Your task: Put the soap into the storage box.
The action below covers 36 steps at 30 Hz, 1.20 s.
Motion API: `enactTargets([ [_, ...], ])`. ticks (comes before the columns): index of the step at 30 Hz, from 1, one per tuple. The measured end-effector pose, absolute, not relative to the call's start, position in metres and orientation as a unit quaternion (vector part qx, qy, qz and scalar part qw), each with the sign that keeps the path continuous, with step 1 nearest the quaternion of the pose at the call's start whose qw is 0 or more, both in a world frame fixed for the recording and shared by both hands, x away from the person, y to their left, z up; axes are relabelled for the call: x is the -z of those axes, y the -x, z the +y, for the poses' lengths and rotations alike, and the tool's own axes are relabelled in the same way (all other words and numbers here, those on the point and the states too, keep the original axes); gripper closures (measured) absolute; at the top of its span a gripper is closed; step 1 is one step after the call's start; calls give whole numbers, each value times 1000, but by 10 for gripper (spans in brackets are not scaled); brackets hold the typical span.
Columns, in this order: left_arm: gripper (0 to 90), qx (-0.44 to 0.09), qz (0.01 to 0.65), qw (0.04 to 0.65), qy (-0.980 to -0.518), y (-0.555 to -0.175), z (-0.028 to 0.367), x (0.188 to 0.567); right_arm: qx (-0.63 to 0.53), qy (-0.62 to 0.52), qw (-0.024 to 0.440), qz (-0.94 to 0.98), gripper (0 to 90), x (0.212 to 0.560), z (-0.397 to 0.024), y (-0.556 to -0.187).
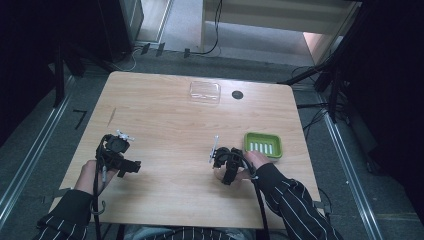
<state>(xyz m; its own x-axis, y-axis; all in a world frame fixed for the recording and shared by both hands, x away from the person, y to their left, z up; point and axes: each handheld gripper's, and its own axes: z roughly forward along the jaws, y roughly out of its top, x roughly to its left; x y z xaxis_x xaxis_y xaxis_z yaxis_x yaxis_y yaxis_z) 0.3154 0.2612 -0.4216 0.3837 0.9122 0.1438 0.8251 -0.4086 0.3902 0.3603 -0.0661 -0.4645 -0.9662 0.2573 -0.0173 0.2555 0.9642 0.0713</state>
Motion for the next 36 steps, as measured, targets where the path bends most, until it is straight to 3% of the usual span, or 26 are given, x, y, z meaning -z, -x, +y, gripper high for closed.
enactTargets([
  [36,148,-170,528,128,-822,-315,262,421,-42,-136,17,990,337,458,-68,-358],
])
